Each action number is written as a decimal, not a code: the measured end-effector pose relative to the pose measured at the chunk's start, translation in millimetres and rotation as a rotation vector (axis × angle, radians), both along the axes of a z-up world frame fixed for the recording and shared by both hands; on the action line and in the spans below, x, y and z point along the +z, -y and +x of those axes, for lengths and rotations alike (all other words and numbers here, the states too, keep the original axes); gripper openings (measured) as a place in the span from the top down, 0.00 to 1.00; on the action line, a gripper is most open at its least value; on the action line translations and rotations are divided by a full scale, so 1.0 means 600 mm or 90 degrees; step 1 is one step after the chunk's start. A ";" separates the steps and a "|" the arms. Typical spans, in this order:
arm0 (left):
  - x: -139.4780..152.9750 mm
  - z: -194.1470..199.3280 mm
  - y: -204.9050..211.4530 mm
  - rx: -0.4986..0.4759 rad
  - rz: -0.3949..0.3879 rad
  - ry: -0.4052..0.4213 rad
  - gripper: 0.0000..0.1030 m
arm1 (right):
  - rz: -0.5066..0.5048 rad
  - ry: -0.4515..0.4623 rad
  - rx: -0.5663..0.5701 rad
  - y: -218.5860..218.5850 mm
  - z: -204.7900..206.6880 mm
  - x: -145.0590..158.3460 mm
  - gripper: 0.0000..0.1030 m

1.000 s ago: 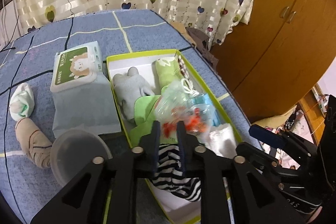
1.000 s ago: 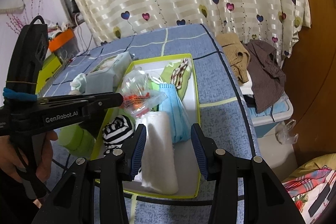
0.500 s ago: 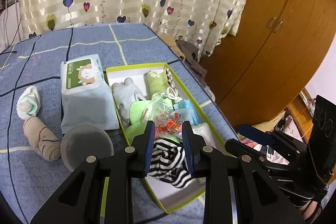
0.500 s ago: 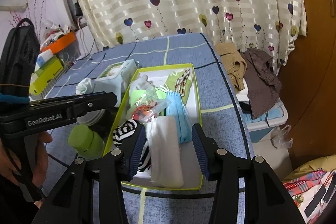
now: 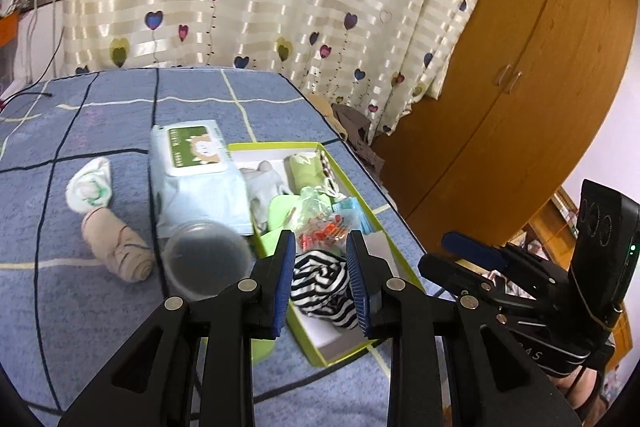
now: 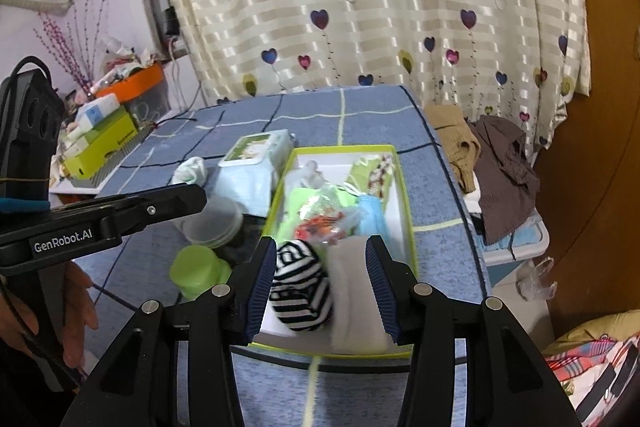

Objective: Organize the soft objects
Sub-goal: 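Move both grippers to the rolled white sock and white sock ball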

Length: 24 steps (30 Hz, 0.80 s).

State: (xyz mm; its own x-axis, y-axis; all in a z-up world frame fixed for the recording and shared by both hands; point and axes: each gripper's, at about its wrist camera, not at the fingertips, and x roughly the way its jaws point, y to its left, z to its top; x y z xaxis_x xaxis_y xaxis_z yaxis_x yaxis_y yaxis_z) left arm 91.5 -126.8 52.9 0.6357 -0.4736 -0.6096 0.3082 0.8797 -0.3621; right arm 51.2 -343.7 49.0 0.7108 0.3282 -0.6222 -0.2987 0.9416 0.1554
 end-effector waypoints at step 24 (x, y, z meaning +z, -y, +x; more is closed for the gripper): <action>-0.075 0.016 -0.202 0.167 -0.036 -0.076 0.72 | -0.035 0.008 0.101 -0.148 0.029 0.020 0.56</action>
State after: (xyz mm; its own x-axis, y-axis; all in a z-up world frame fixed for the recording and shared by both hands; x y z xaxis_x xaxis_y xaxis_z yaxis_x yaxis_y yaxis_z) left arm 101.0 -5.5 8.1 0.6666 -0.3377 -0.6645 0.0252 0.9012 -0.4327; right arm 68.8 -254.7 61.0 0.6611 0.4021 -0.6334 -0.4459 0.8896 0.0994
